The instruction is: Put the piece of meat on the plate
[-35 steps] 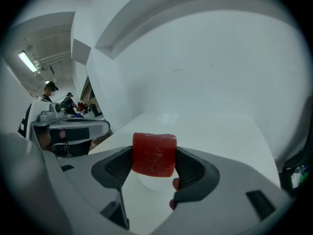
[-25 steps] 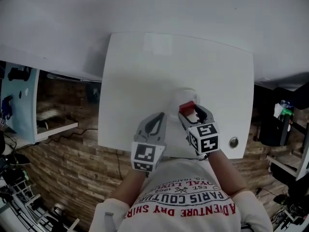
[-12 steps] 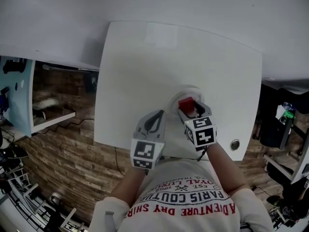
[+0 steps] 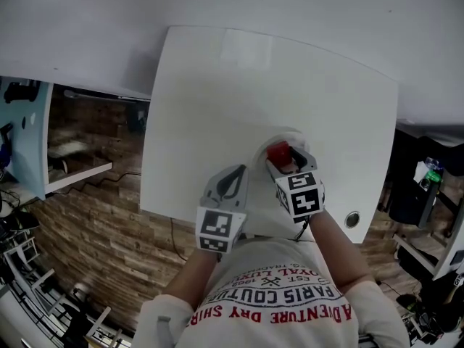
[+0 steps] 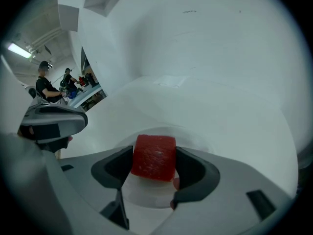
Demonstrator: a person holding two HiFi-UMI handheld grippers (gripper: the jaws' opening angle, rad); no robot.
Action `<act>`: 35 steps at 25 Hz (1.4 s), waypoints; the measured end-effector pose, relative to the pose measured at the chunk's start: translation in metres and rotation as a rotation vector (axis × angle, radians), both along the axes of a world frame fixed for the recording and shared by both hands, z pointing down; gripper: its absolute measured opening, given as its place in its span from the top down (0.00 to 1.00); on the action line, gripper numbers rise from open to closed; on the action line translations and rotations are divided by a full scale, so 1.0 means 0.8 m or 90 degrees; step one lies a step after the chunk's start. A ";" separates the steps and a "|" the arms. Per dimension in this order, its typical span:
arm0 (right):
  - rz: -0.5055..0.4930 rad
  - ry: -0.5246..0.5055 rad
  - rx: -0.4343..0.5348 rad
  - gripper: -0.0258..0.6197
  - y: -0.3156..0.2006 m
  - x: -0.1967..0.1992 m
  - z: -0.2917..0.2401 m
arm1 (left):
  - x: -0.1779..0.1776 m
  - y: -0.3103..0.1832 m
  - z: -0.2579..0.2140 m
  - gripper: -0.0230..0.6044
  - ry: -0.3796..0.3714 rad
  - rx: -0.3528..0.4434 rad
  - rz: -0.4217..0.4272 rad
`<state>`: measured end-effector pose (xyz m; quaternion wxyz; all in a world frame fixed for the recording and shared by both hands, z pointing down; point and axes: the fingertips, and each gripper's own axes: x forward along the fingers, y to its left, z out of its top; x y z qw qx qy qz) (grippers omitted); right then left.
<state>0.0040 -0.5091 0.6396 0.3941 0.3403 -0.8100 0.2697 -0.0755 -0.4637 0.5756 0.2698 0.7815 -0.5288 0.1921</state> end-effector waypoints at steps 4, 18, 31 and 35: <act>-0.004 -0.013 -0.011 0.52 -0.003 -0.003 0.001 | 0.000 0.000 -0.001 0.95 -0.008 -0.001 0.011; 0.014 -0.040 0.037 0.52 -0.007 0.001 -0.051 | 0.005 0.004 -0.030 0.95 -0.017 0.021 0.014; 0.156 -0.144 0.205 0.94 -0.012 0.042 -0.188 | 0.019 -0.003 -0.129 0.95 0.003 0.124 0.036; 0.170 -0.172 0.263 0.94 -0.001 0.051 -0.227 | 0.021 -0.004 -0.167 0.95 0.005 0.172 0.039</act>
